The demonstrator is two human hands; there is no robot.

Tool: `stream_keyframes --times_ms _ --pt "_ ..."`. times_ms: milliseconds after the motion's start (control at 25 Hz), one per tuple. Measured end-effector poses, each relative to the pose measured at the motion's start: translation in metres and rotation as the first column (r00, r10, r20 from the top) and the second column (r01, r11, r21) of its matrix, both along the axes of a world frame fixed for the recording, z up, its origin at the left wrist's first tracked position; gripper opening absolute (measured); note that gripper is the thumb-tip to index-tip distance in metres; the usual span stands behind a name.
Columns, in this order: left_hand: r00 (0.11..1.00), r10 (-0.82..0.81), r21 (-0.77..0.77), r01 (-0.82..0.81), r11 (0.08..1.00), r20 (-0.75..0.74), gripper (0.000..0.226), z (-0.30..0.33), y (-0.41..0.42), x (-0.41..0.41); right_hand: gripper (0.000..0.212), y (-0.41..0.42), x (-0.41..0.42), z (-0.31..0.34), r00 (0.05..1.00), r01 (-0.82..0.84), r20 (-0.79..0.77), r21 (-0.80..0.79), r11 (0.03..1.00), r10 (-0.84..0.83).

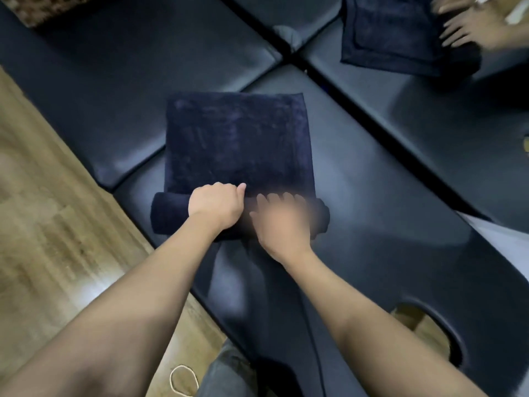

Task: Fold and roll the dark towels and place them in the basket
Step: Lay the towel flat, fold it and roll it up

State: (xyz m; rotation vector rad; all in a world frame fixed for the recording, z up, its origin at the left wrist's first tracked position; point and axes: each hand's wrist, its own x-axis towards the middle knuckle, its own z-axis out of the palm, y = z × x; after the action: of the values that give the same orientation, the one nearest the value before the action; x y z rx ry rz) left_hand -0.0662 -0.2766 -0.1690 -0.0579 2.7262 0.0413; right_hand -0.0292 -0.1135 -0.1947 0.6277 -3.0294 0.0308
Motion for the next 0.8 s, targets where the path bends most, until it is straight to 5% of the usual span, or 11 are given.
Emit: stream_keyframes --times_ms 80,200,440,640,800 --pt "0.999 0.031 0.021 -0.032 0.999 0.018 0.058 0.005 -0.002 -0.003 0.041 0.002 -0.012 -0.003 0.999 -0.036 -0.027 0.018 0.999 0.036" --pt "0.986 0.026 0.022 -0.022 1.0 -0.162 0.046 0.005 -0.003 0.021 0.044 -0.003 -0.035 0.0 0.999 -0.05 0.018 0.045 0.998 0.049" --pt "0.953 -0.07 -0.065 0.053 0.997 -0.295 0.049 -0.013 -0.007 0.048 0.044 -0.014 -0.061 0.021 0.914 -0.072 0.403 0.066 0.995 0.039" --pt "0.993 -0.101 -0.051 0.098 0.994 -0.059 0.059 0.002 0.001 -0.004 0.035 -0.011 -0.027 0.016 0.997 0.077 -0.004 -0.016 0.997 -0.077" --pt "0.993 -0.008 0.034 0.004 0.999 0.121 0.059 -0.001 0.003 -0.011 0.037 -0.005 -0.01 0.004 0.998 0.065 0.01 -0.041 0.997 -0.065"
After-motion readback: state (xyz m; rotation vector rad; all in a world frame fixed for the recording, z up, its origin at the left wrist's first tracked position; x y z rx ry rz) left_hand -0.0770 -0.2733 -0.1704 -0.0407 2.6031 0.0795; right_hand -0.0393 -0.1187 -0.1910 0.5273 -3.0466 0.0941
